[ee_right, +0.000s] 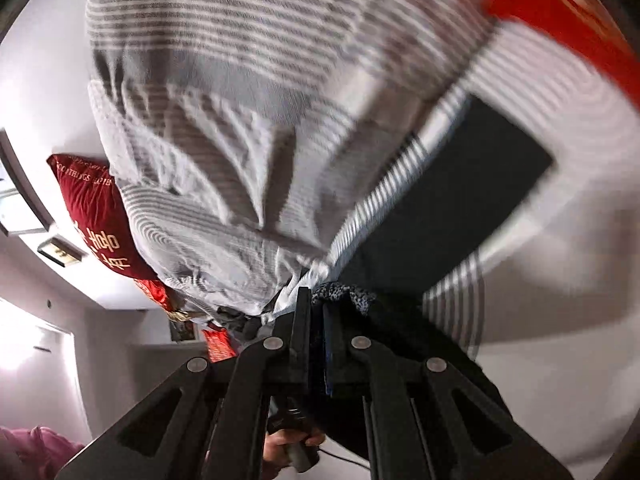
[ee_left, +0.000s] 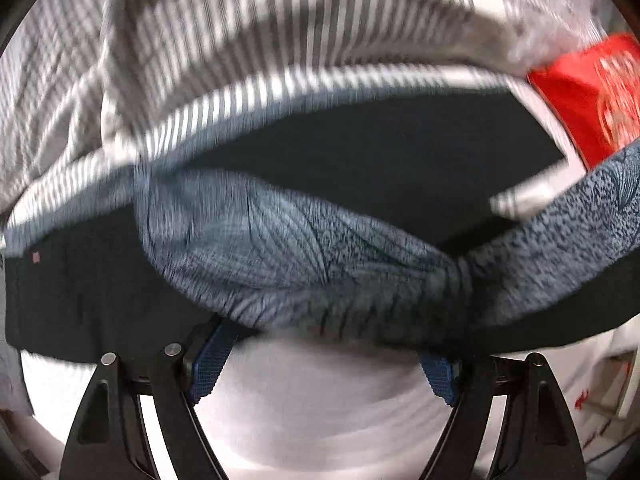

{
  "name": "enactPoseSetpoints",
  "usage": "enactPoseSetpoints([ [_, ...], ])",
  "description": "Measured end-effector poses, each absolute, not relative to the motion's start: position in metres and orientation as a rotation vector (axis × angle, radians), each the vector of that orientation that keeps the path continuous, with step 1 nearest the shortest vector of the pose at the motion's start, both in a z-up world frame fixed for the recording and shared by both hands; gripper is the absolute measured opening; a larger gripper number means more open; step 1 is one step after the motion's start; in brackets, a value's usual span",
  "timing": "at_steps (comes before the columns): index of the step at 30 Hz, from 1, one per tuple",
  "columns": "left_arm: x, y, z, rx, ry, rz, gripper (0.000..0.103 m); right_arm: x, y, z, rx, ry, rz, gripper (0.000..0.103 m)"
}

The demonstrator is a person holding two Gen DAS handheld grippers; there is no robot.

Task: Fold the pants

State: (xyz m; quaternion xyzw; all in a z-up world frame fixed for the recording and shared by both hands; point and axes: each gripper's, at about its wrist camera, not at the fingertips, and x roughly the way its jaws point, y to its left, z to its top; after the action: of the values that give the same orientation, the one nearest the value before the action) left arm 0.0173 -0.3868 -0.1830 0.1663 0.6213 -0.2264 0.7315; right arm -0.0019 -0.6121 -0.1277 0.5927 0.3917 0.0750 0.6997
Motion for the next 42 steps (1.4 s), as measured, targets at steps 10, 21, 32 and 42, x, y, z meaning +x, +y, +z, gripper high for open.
enactPoseSetpoints([
  [10,0.13,-0.454,-0.191,0.293,1.278,-0.351,0.083,0.094,-0.705,-0.209,1.242,1.024,0.019,0.005],
  [21,0.116,-0.437,-0.221,0.411,1.348,-0.262,0.083,0.113,-0.747,-0.256,1.079,1.194,-0.212,0.032],
  [32,0.124,-0.485,-0.236,0.417,1.322,-0.277,0.083,0.1,-0.684,-0.185,0.89,1.155,-0.018,0.037],
  [42,0.144,-0.502,-0.23,0.42,1.269,-0.268,0.083,0.136,-0.711,-0.256,0.816,1.246,-0.155,0.002],
])
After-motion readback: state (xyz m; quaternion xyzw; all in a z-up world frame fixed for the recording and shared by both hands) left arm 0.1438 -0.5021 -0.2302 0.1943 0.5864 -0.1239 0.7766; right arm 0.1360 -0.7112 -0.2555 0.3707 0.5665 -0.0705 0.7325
